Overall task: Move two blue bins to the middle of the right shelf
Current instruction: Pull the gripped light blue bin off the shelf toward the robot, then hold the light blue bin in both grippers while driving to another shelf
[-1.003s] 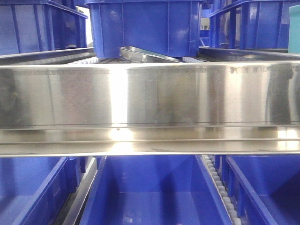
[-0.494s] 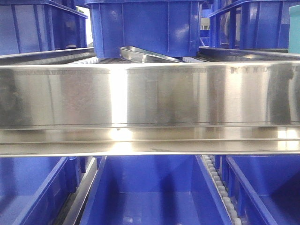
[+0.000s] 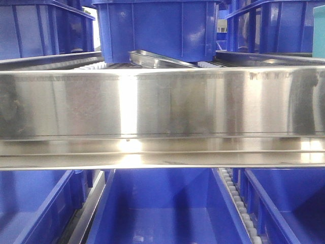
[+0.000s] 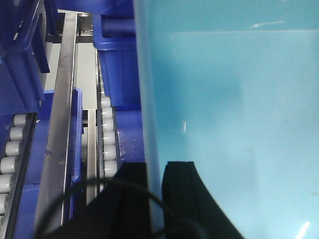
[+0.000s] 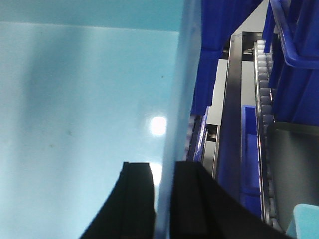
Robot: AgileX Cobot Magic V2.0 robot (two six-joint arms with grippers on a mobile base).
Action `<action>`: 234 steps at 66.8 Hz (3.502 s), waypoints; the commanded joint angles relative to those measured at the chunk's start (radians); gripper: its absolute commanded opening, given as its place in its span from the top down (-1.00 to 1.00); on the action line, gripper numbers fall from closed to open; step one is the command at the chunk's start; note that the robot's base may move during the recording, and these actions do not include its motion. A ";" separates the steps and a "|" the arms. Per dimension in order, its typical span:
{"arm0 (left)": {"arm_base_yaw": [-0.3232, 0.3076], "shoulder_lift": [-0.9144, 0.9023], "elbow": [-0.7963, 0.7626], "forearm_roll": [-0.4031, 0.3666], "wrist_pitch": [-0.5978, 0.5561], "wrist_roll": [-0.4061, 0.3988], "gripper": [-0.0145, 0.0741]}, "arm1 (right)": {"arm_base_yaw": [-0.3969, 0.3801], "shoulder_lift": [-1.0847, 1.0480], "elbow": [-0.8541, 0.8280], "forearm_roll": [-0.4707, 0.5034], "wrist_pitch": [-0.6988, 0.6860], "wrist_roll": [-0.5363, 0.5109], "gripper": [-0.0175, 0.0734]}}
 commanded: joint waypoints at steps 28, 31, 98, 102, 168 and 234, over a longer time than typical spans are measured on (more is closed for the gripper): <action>-0.007 -0.015 -0.011 -0.029 -0.034 0.002 0.92 | 0.002 -0.020 -0.014 0.031 -0.083 -0.021 0.95; -0.007 -0.015 -0.011 -0.029 -0.034 0.002 0.92 | 0.002 -0.020 -0.014 0.031 -0.083 -0.021 0.95; -0.007 -0.015 -0.011 -0.029 -0.034 0.002 0.92 | 0.002 -0.018 -0.014 0.031 -0.083 -0.021 0.95; -0.007 -0.015 -0.011 -0.029 -0.034 0.002 0.92 | 0.002 -0.018 -0.014 0.031 -0.083 -0.021 0.95; -0.007 -0.013 -0.011 -0.029 -0.058 0.002 0.92 | 0.002 -0.020 -0.014 0.038 -0.098 -0.021 0.95; -0.007 -0.013 -0.011 -0.029 -0.060 0.002 0.92 | 0.002 -0.020 -0.014 0.038 -0.098 -0.021 0.95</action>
